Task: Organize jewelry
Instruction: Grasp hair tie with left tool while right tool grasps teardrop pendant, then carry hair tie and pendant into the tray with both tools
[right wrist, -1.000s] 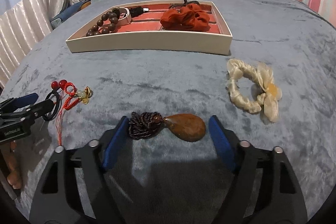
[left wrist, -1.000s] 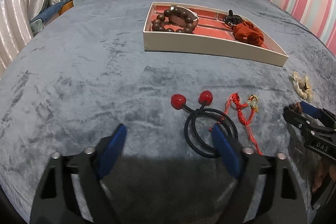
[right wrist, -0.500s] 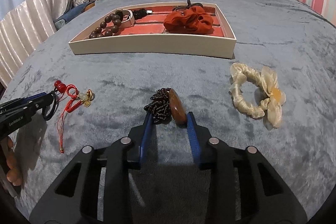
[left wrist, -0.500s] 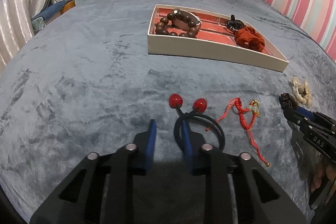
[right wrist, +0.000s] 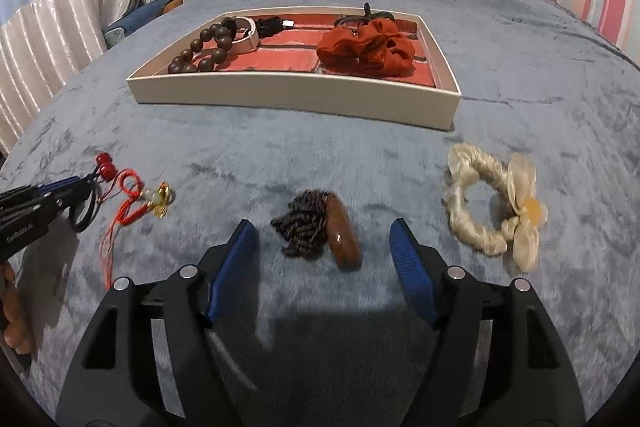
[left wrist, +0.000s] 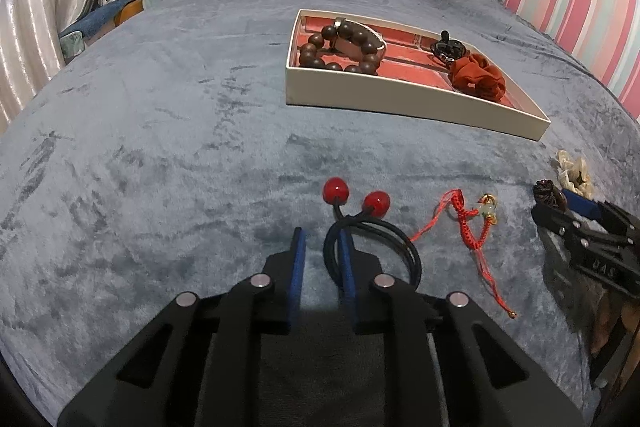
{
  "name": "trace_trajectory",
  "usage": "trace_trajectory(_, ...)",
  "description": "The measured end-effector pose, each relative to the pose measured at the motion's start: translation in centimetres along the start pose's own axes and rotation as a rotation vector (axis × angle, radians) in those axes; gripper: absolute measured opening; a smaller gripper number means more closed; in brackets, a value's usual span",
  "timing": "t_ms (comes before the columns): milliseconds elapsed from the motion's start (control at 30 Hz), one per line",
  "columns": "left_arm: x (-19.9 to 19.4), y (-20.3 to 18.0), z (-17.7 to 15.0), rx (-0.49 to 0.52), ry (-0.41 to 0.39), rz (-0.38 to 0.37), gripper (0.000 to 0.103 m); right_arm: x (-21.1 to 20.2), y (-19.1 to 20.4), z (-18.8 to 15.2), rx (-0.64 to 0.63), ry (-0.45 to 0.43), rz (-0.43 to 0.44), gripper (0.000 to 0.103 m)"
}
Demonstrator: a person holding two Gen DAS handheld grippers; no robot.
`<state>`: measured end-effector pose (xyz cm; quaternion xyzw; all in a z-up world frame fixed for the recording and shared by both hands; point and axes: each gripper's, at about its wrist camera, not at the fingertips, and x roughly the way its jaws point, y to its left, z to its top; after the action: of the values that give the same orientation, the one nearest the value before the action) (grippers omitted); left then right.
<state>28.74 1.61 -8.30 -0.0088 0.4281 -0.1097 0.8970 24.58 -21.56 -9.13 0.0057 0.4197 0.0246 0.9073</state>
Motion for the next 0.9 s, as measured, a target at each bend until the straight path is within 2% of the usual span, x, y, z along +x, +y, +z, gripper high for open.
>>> trace_trajectory(33,0.0,0.1,0.1,-0.002,0.001,-0.002,0.015,0.2,-0.1,0.2,0.001,0.001,0.000,0.066)
trace_trajectory(100,0.0,0.3,0.1,-0.008,0.001,-0.007,0.011,0.4,-0.3,0.3,0.008,0.007,0.012,0.046)
trace_trajectory(167,0.0,0.4,0.2,-0.008,0.001,-0.008,0.010,0.5,-0.4,0.4,0.013,0.005,0.008,0.039)
trace_trajectory(300,-0.1,0.4,0.3,0.000,-0.004,-0.006,0.006,0.3,-0.3,0.3,0.012,-0.006,0.003,0.037)
trace_trajectory(567,-1.0,0.5,1.3,0.006,-0.040,-0.009,0.004,-0.7,-0.5,0.7,0.013,-0.054,-0.016,0.029)
trace_trajectory(900,-2.7,-0.8,5.4,0.040,-0.111,-0.044,0.004,-1.8,-1.2,2.3,0.028,-0.103,-0.027,0.028)
